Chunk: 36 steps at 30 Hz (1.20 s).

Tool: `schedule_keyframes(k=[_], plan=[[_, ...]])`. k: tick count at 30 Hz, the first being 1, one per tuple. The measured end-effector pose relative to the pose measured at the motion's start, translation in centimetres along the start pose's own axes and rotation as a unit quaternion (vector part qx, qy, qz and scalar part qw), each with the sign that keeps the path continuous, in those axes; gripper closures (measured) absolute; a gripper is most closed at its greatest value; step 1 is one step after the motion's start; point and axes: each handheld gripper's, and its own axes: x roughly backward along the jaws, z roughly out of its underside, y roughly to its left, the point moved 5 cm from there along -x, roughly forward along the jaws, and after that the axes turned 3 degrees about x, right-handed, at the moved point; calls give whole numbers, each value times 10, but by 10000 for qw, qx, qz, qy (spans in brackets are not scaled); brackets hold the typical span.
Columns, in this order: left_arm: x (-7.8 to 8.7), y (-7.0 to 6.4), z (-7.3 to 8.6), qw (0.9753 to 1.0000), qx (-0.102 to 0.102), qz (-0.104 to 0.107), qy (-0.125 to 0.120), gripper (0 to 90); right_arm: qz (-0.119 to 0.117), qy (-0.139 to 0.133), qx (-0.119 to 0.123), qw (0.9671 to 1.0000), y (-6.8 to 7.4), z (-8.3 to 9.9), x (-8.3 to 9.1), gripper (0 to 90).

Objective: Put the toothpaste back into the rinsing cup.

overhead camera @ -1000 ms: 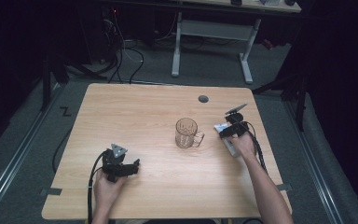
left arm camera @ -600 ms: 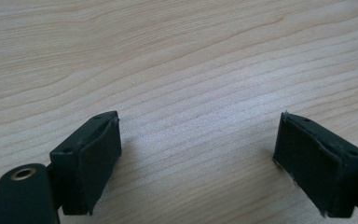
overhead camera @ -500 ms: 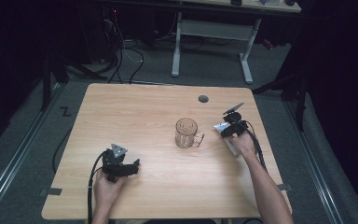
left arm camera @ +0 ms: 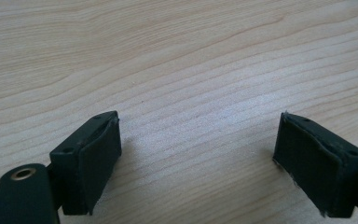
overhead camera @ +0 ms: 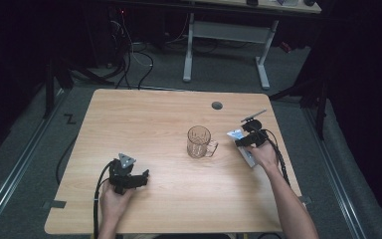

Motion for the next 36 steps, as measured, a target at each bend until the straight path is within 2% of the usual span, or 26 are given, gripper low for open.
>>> schedule_keyframes(k=[3,11,15,17,21,36], plan=[[0,0,0,10000,1,0,-1,148,-228,-284,-11,9993,5,1,14,662],[0,0,0,10000,-1,0,0,148,-391,-630,189,9971,15,2,25,660],[0,0,0,10000,-1,-1,0,148,-402,-731,246,9962,18,4,28,659],[0,0,0,10000,0,-1,0,148,-298,-789,383,9957,21,5,32,660],[0,0,0,10000,0,-1,-1,148,-190,-839,492,9951,25,6,36,660],[0,0,0,10000,1,-1,-1,148,-418,-1384,706,9870,46,9,52,659]])
